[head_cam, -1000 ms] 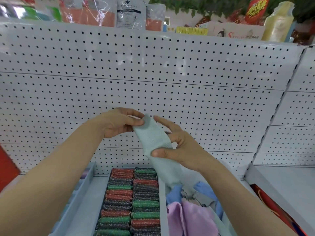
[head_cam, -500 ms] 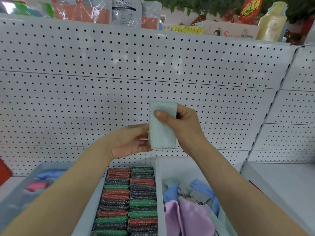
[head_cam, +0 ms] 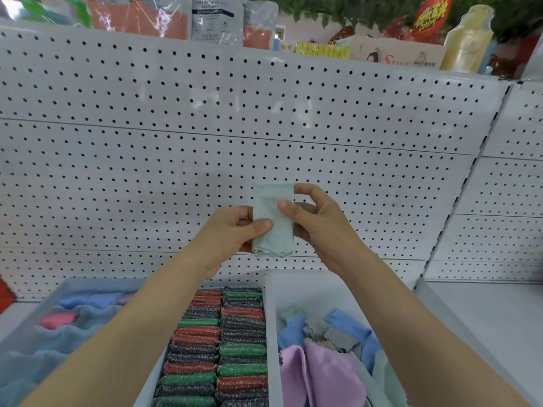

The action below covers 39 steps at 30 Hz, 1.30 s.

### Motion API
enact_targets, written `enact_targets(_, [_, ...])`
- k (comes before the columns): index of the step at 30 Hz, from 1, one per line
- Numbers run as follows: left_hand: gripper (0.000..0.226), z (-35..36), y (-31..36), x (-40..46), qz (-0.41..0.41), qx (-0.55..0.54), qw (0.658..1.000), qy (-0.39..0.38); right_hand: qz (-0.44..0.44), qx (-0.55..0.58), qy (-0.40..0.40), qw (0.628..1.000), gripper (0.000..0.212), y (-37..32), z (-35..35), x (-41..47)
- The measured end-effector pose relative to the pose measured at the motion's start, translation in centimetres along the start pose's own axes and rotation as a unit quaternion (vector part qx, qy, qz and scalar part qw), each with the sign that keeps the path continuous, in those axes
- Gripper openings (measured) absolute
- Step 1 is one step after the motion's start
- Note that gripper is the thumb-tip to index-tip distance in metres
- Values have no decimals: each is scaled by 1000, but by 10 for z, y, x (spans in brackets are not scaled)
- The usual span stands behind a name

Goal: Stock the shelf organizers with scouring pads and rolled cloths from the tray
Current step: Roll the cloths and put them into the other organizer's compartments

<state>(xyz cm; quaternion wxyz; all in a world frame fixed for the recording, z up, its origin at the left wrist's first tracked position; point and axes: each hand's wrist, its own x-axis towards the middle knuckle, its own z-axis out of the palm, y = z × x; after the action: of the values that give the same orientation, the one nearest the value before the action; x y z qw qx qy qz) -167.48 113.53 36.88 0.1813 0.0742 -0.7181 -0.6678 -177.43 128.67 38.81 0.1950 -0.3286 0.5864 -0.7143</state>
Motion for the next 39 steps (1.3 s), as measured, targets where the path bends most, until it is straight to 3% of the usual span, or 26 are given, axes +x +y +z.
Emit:
enact_targets(6, [26, 9, -2, -3, -12, -6, 1000, -23, 39, 27, 45, 998, 46, 8, -8, 1])
enact_targets(9, [36, 13, 5, -4, -3, -27, 1000, 2, 36, 30, 28, 999, 41, 7, -11, 0])
enact_targets(13, [20, 20, 5, -3, 32, -12, 999, 40, 58, 37, 6, 998, 35, 8, -15, -5])
enact_targets(18, [16, 29, 0, -6, 57, -18, 996, 66, 97, -1, -25, 995, 15, 8, -22, -15])
enact_targets(24, [18, 42, 0, -5, 44, -152, 987, 22, 109, 102, -28, 988, 20, 3, -32, -15])
enact_targets(29, [31, 49, 3, -3, 85, -123, 989, 21, 135, 169, -73, 973, 30, -7, -45, -20])
enact_targets(34, [37, 60, 4, 0, 96, -57, 993, 27, 81, 54, -58, 994, 16, -4, -54, -20])
enact_targets(38, [22, 70, 2, 0, 78, -69, 994, 27, 25, 18, -16, 999, 35, 0, -60, -18])
enact_targets(39, [31, 70, 0, 2, 69, -51, 995, 43, 17, 12, -9, 1000, 35, 2, -60, -17])
